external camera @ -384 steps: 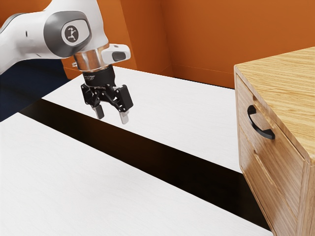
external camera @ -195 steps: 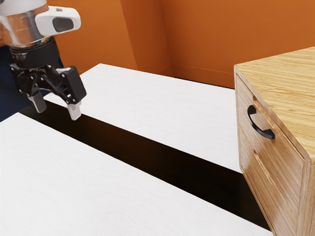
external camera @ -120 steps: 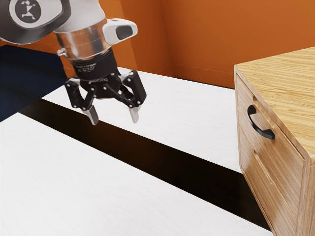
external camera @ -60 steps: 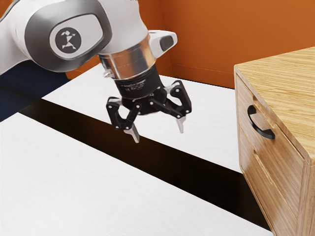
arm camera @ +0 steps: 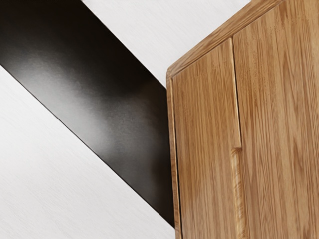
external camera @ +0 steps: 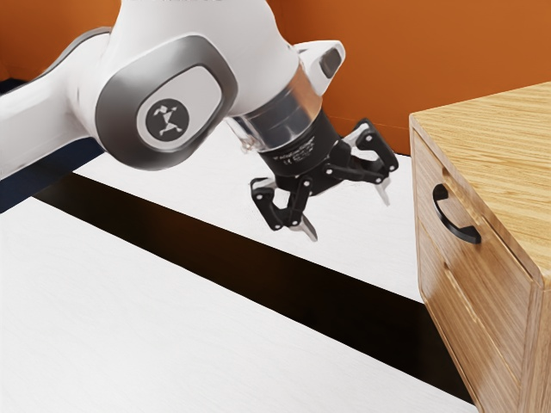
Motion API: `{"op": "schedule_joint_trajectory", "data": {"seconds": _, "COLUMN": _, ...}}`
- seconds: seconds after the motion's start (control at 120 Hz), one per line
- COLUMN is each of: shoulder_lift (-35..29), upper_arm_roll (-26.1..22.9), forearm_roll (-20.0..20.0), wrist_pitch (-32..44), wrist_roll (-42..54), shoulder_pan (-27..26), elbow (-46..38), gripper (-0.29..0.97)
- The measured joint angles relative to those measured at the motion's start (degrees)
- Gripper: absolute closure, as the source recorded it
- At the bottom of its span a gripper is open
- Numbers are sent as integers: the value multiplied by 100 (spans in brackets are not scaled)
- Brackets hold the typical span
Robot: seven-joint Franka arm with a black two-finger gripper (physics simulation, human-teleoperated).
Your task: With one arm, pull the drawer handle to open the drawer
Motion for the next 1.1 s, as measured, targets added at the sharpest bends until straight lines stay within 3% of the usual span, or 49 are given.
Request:
{"op": "schedule_joint_trajectory", "data": {"seconds": 0.408, "shoulder_lift": 266, "upper_arm_roll": -133, "forearm_roll": 42, "wrist_pitch": 1005, "wrist_roll": -344, "shoulder_pan": -195, "elbow": 1, "gripper": 1}}
{"op": "schedule_joint_trajectory", "data": {"seconds": 1.1, "shoulder_lift": 436, "upper_arm_roll": -181, "forearm_roll": 52, "wrist_pitch": 1285, "wrist_roll": -518, "shoulder_pan": -122, "elbow": -136, "gripper": 14}}
